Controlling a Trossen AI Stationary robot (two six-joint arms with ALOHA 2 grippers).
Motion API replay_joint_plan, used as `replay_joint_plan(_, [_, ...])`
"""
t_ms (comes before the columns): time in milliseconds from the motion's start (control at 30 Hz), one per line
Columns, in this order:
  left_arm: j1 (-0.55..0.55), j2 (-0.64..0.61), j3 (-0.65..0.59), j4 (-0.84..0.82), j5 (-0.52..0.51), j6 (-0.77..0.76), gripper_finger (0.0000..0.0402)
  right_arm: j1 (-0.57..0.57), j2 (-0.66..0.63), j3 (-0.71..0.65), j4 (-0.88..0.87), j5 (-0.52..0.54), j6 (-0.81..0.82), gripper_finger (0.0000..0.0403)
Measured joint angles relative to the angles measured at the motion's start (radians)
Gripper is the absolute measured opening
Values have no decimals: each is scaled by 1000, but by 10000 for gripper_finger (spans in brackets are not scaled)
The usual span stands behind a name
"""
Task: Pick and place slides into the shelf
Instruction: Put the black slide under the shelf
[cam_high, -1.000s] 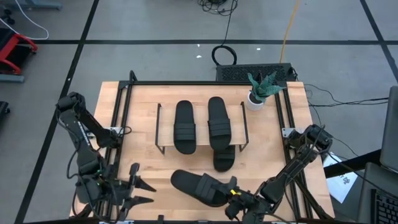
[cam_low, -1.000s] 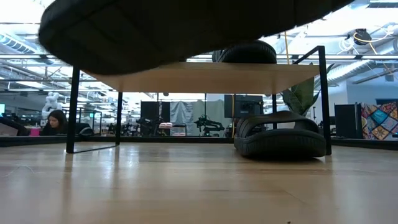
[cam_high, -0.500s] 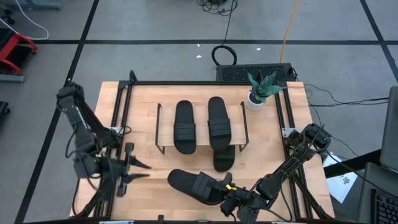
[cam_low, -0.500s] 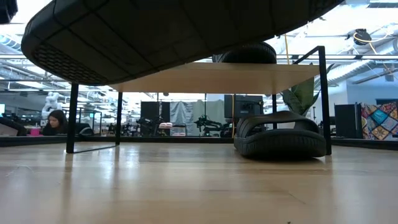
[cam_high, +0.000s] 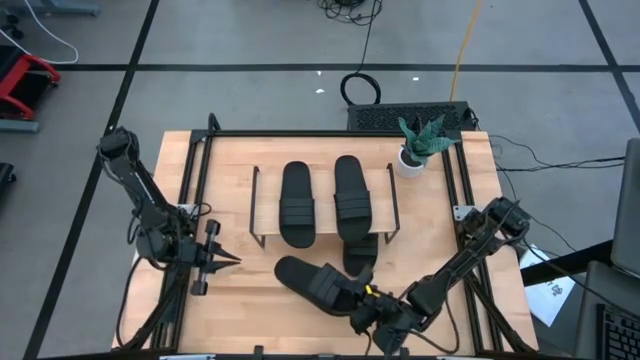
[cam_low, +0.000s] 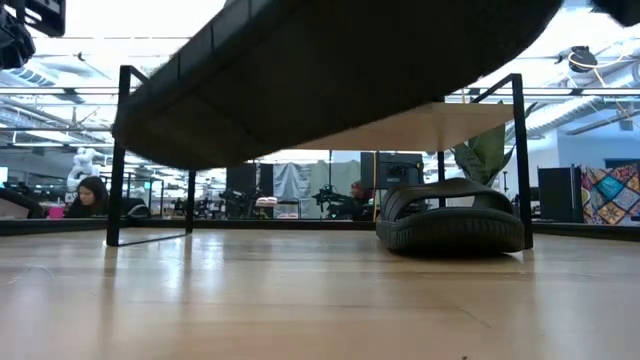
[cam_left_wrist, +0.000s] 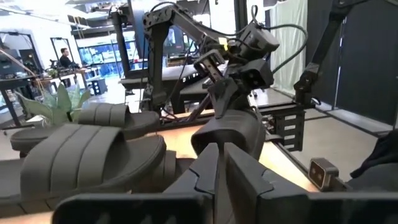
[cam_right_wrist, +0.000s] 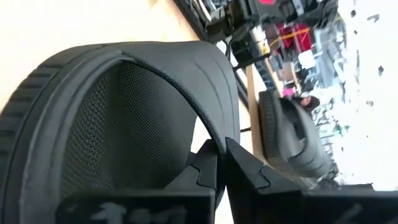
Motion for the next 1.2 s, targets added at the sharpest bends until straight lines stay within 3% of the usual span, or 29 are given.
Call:
replay_joint_plan(233, [0,0,-14,21,12,-6,4,-54,74,0,16,-8,-1,3])
replay_joint_plan(400, [0,0,-14,25,41,-11,5,-77,132,0,25,142,-13,3])
replay_joint_plan(500, [0,0,-14,25,43,-13,14,-85,144,0,77,179,-8,2])
replay_joint_plan(1000, [0,0,-14,29,43,-15,6,-108,144,0,149,168,70,1])
replay_joint_plan(1200, [0,0,-14,30,43,-12,23,-144,144,0,158,83,112,1])
